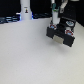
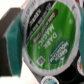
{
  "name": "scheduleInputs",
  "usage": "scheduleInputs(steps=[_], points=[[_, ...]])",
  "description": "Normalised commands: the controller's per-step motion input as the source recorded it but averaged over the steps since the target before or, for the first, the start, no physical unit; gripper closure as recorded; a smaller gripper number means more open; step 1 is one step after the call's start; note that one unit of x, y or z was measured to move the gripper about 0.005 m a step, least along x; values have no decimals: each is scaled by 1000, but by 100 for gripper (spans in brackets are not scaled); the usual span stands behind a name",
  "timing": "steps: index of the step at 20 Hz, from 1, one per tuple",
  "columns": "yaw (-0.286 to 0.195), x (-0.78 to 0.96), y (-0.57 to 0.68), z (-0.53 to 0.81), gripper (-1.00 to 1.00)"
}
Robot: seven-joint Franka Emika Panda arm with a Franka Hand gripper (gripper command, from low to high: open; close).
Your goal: Open the kcup holder, insert the kcup into the holder, and close the kcup holder
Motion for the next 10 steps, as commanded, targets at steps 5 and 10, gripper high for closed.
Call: scheduleInputs(steps=[5, 10], points=[[35, 4, 622, 50, 100], [50, 3, 586, -35, 100]])
